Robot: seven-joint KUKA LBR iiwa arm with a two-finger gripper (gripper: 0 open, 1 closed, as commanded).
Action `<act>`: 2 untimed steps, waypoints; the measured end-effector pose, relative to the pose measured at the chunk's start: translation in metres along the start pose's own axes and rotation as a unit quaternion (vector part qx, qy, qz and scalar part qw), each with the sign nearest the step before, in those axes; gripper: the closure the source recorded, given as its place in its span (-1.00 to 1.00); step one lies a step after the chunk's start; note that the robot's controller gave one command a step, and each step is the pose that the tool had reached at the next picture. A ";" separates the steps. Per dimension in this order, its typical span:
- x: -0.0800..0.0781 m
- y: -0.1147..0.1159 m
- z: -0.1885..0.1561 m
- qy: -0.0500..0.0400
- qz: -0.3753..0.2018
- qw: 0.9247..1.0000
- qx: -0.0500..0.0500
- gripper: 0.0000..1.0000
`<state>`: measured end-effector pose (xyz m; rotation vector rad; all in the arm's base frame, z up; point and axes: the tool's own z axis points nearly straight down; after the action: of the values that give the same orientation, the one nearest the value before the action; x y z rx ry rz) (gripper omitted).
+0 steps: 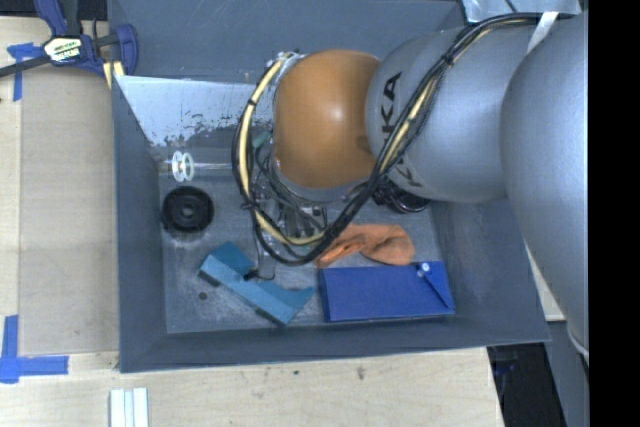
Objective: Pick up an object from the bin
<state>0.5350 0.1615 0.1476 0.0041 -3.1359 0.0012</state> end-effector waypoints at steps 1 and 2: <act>-0.002 0.000 -0.004 -0.004 0.001 1.000 -0.001 -1.00; -0.004 -0.041 -0.006 -0.003 -0.035 0.999 -0.001 -1.00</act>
Offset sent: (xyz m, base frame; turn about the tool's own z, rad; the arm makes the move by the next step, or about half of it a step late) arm 0.0062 -0.0776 0.0075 -0.1155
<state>0.5390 0.1208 0.1540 0.1149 -3.1399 -0.0022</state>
